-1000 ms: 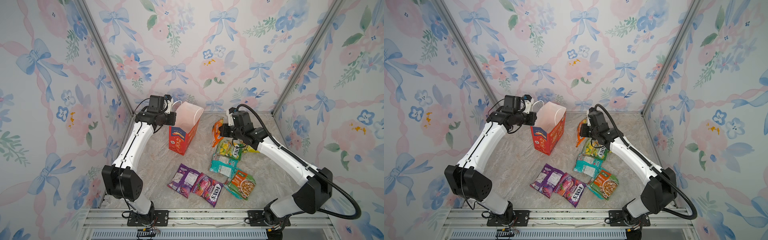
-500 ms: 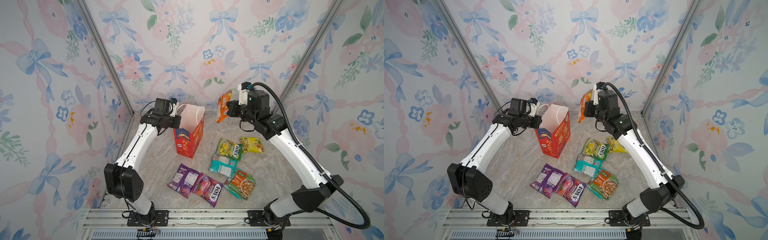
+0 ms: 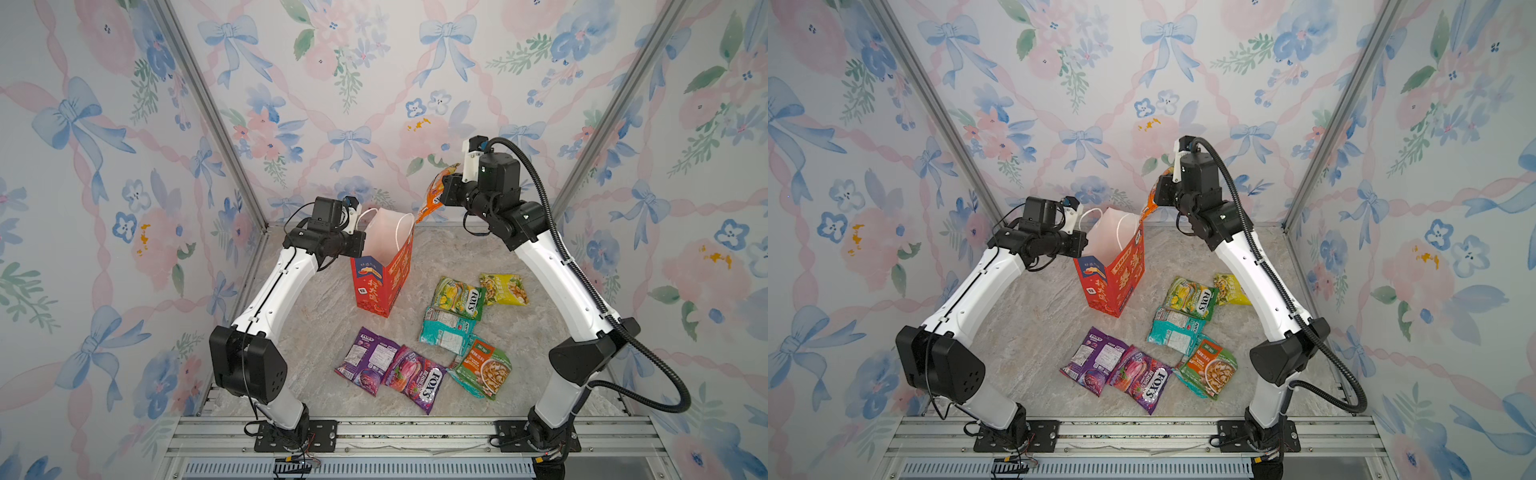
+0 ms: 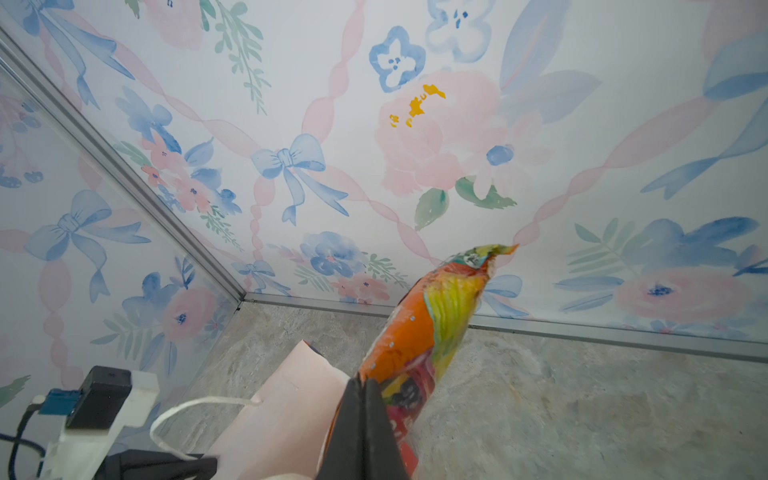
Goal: Place the snacks into the paper bag
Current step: 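Carry the orange bag with the right gripper above the paper bag opening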
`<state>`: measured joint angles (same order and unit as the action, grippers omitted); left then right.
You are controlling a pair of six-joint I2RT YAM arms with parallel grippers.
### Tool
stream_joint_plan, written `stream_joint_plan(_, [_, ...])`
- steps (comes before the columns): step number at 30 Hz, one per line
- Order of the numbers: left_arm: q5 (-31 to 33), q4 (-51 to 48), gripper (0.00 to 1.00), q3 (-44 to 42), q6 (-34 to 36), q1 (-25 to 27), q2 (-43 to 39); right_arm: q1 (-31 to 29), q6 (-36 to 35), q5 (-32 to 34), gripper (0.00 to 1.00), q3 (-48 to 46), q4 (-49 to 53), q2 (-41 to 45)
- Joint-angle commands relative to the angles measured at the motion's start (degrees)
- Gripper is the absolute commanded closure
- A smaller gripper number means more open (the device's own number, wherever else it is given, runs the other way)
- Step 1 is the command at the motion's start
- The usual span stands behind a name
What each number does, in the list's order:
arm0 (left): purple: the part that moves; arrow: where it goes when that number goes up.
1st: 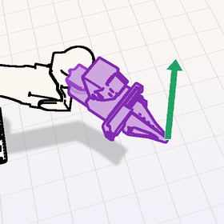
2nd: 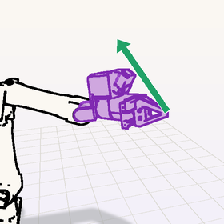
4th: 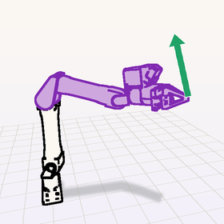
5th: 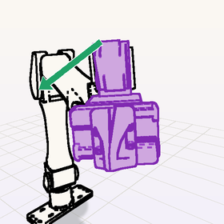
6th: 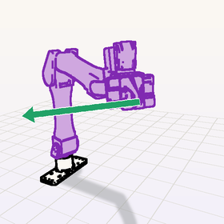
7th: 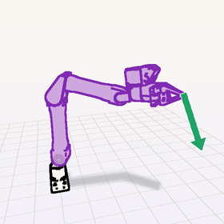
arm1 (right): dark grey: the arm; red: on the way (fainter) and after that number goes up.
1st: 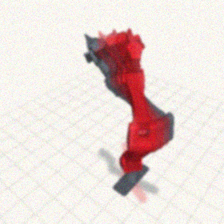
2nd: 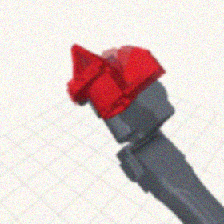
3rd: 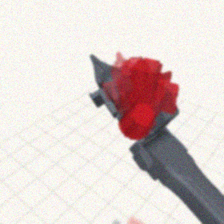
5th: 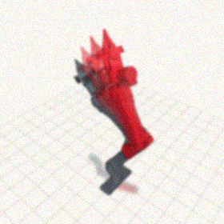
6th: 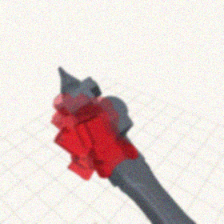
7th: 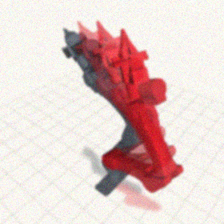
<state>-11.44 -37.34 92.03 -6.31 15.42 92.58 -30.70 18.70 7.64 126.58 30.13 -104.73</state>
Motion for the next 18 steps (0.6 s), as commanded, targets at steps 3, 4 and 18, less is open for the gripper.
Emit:
stream_joint_plan(3, [-1.39, 0.08, 1.00, -1.24, -0.99, 0.48, -0.32, -2.64, -3.37, 2.95, 1.00, 13.41, 1.71, -6.35])
stream_joint_plan(4, [-1.48, 0.08, 1.00, -1.31, -1.07, 0.49, -0.24, -2.78, -3.45, 2.98, 1.00, 15.49, 2.50, -7.58])
stream_joint_plan(18, [-1.66, 0.07, 1.00, -1.27, -1.61, 0.51, -0.16, -9.25, -5.09, 3.88, 1.00, 24.84, 4.10, -15.05])
